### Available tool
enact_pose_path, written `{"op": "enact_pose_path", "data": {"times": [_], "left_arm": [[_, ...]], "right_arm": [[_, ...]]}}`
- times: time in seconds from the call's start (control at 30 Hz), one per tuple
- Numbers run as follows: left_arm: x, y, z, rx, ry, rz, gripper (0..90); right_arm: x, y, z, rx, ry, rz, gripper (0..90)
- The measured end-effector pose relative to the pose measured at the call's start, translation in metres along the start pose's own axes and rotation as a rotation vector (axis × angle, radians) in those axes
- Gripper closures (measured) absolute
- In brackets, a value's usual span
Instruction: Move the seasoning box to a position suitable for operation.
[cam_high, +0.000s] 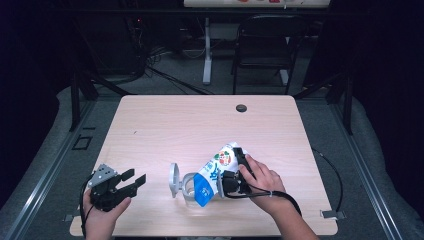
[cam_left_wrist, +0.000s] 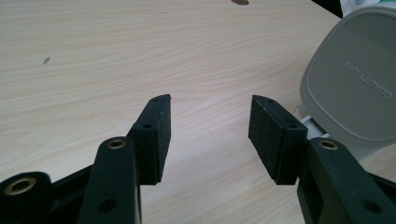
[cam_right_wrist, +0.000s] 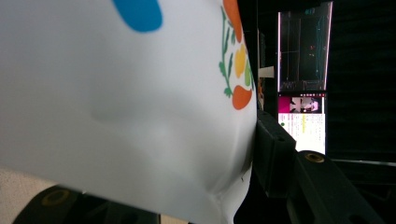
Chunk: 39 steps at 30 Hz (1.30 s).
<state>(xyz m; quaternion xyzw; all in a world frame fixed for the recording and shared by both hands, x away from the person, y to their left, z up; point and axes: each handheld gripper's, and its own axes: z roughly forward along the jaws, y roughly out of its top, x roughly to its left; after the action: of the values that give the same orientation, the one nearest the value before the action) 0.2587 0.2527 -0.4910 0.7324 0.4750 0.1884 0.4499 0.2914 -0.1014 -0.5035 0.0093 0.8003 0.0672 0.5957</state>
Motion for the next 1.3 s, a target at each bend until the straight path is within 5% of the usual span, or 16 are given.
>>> {"op": "enact_pose_path", "data": {"times": [1.3], "left_arm": [[0.0,0.0001,0.0002,0.0,0.001,0.0,49.8]], "right_arm": [[-0.001,0.004,-0.0028,0.015,-0.014,-0.035,60.0]]}}
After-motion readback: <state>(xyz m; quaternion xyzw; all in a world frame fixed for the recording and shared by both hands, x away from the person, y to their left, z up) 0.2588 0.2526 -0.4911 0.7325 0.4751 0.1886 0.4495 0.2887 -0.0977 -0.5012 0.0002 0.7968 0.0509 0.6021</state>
